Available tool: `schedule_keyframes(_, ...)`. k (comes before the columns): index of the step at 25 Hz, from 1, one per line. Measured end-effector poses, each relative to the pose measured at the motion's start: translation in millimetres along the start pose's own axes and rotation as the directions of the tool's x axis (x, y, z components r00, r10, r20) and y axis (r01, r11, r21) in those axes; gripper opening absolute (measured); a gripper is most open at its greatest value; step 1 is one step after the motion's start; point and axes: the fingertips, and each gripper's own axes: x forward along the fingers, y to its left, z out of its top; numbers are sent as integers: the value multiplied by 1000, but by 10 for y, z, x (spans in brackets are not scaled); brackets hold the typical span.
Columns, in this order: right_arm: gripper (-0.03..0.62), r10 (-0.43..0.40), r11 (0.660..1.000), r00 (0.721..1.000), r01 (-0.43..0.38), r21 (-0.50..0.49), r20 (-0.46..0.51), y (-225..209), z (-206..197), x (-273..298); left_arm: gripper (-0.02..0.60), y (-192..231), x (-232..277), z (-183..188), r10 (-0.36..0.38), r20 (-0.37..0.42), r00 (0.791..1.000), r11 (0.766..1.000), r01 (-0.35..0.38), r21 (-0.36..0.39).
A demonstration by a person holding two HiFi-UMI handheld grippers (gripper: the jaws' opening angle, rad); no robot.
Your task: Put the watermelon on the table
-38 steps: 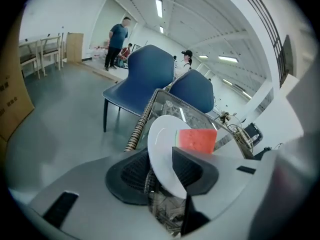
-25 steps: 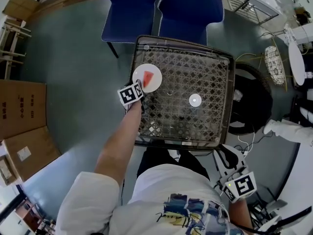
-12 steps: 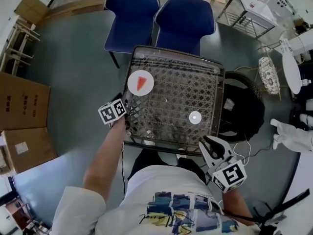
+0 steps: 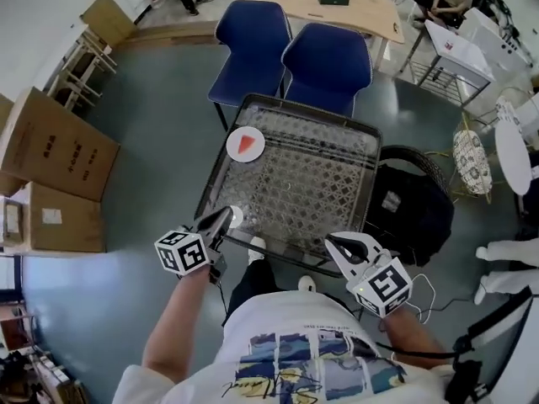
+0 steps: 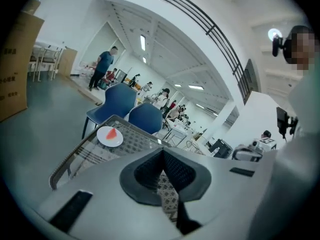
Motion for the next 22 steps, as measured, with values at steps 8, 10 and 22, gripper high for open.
schedule_keyframes(8, 11, 188, 980, 982, -186, -66, 15, 514, -177, -422, 9, -1509, -768, -808, 1, -30, 1000, 990, 4, 143)
schedule_keyframes(10, 11, 210, 975, 977, -208, -74, 27, 662, -154, -449, 9, -1767, -888, -934, -4, -80, 997, 973, 22, 229)
schedule_keyframes(22, 11, 273, 958, 960, -265, -108, 64, 2008, -38, -610, 9, -2641, -2011, -1174, -164, 31, 986, 949, 149, 277)
